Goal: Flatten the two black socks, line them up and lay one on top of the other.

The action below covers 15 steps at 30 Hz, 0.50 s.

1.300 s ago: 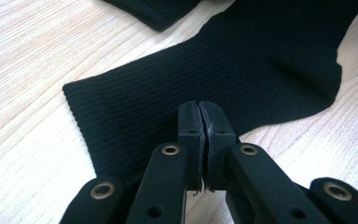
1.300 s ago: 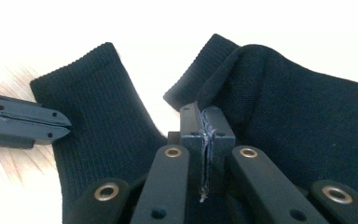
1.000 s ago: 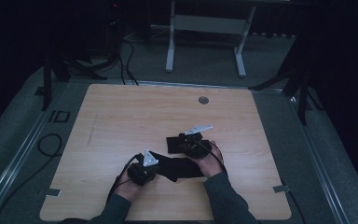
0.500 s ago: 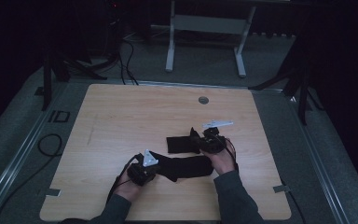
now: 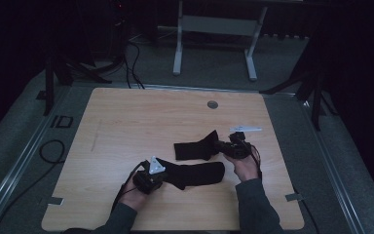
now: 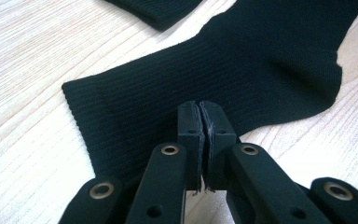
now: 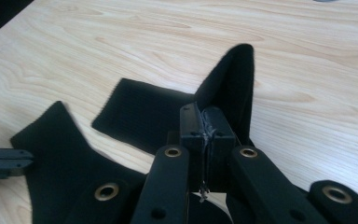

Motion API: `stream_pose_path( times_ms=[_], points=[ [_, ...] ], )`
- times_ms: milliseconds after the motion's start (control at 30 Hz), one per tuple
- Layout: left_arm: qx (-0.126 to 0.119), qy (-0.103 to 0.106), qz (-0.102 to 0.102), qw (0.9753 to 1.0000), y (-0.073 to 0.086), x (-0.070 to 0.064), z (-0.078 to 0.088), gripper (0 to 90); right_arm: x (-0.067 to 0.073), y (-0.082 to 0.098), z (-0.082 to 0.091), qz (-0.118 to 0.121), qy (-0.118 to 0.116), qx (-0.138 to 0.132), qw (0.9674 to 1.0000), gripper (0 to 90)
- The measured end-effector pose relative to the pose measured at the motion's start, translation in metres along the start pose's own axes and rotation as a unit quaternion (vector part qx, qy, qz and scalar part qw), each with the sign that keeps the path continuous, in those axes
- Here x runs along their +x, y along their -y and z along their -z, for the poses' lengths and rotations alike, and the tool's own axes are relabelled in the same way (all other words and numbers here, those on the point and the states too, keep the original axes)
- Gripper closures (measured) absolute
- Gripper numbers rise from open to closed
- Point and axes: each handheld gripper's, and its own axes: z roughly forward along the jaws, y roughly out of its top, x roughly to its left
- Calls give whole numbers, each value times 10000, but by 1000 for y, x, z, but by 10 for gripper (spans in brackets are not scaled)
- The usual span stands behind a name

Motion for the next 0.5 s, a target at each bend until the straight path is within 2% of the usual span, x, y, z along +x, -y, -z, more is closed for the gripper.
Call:
stream_pose_path(
  times_ms=[467, 500],
  points=[
    [-9, -11, 7, 10000, 0, 0, 0, 874, -28, 19, 13, -103, 333, 201, 9992, 880],
    [-7, -13, 11, 10000, 0, -1, 0, 874, -32, 21, 14, -58, 482, 310, 9983, 844]
  ],
)
